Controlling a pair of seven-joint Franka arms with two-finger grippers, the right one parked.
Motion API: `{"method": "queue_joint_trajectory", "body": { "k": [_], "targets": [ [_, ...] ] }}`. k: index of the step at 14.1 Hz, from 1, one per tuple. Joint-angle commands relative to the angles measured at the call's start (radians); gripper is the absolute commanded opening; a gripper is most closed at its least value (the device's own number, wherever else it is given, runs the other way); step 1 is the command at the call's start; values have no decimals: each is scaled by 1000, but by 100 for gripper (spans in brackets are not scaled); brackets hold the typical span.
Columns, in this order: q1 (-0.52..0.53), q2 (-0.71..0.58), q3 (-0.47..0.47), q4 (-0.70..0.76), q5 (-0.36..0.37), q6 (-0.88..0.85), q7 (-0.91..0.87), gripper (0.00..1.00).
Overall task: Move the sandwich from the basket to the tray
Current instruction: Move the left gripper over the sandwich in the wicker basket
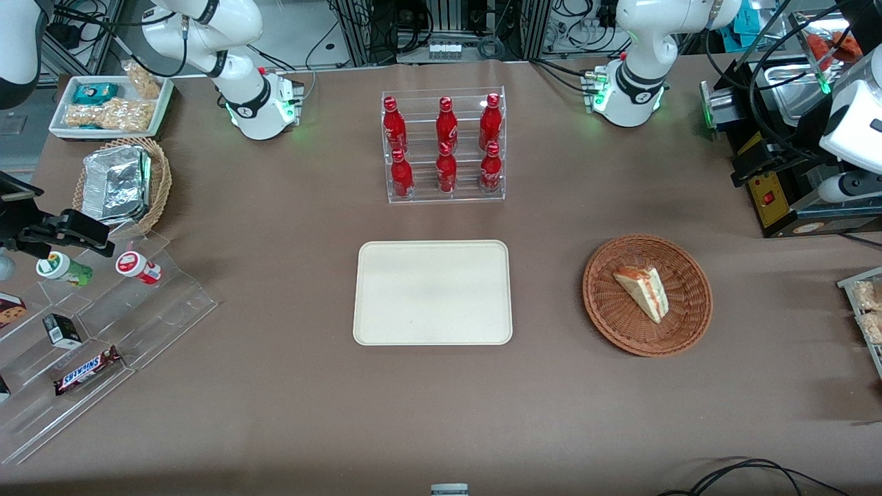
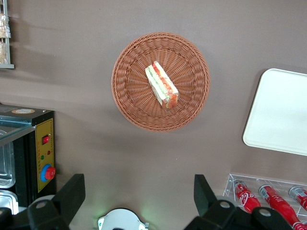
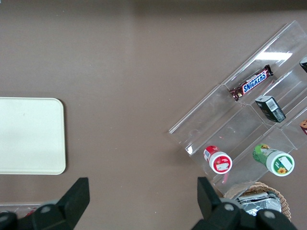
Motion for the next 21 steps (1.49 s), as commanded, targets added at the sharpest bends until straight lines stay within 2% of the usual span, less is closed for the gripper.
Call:
{"method": "queue_joint_trajectory", "body": {
  "k": [1, 5, 8, 12, 16, 21],
  "targets": [
    [-17, -6, 18, -4, 0, -12, 20, 100],
    [-14, 26, 19, -3, 2, -11, 9, 100],
    [-15, 114, 19, -12, 2, -14, -6, 100],
    [-24, 240, 18, -18, -12, 29, -133, 100],
    [-49, 225, 16, -226, -9, 300, -228, 100],
    [-87, 225, 15, -429, 0, 581, -438, 100]
  ]
}}
